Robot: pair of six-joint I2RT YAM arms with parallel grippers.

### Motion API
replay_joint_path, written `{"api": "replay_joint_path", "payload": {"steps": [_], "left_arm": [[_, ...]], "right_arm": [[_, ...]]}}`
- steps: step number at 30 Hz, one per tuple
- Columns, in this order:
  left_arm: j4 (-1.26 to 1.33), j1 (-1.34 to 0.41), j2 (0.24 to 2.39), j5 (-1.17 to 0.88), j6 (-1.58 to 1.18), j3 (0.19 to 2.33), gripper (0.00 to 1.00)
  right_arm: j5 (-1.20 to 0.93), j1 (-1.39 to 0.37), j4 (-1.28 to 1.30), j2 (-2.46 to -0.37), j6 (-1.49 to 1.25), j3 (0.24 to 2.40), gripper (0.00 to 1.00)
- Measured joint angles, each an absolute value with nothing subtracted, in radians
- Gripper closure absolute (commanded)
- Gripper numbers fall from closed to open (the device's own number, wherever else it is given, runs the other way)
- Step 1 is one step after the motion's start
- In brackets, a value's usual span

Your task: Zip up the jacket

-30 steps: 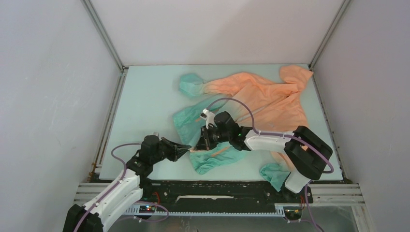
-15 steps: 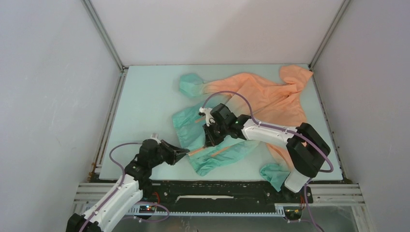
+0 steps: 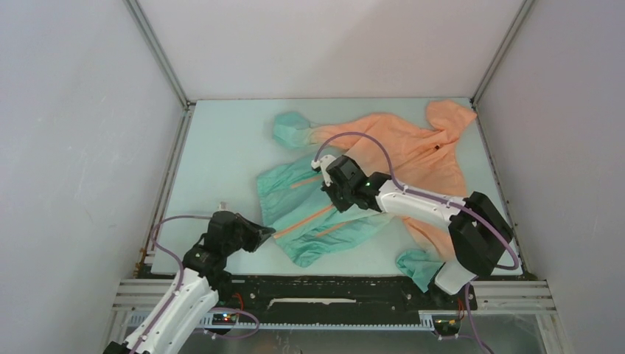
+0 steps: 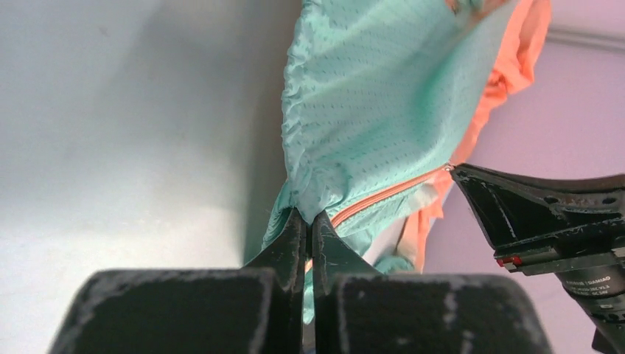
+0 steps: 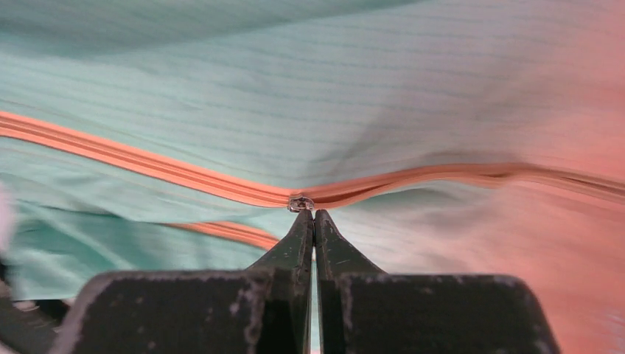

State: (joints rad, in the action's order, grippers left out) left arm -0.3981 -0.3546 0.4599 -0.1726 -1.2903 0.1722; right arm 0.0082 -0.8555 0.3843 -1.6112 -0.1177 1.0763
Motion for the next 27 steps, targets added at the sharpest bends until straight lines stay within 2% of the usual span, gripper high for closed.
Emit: {"api": "replay_joint_path", "payload": {"steps": [4,14,21,27], "left_arm": [[-0.435,-0.3,0.469,-0.134,-1.282,0.18,1.0],[-0.406,-0.283,0.574,-0.112,-1.246,0.18,1.0],[-0.4,-0.284,0.583,-0.099,-1.177,0.18,1.0],[-0.334,-0.294,0.627,-0.127,-1.151,0.18,1.0]], "right_arm": [[0.122,-0.774,0.398,-1.608,0.004,1.075,1.0],[0.374,-0.286,0.188,-1.611,0.373,1.042,1.0],[0.426,-0.052,-0.12,-1.86,0.587,1.089,1.0],[0.374,0.009,-0.226,-2.015,0.68,1.12,1.0]]}}
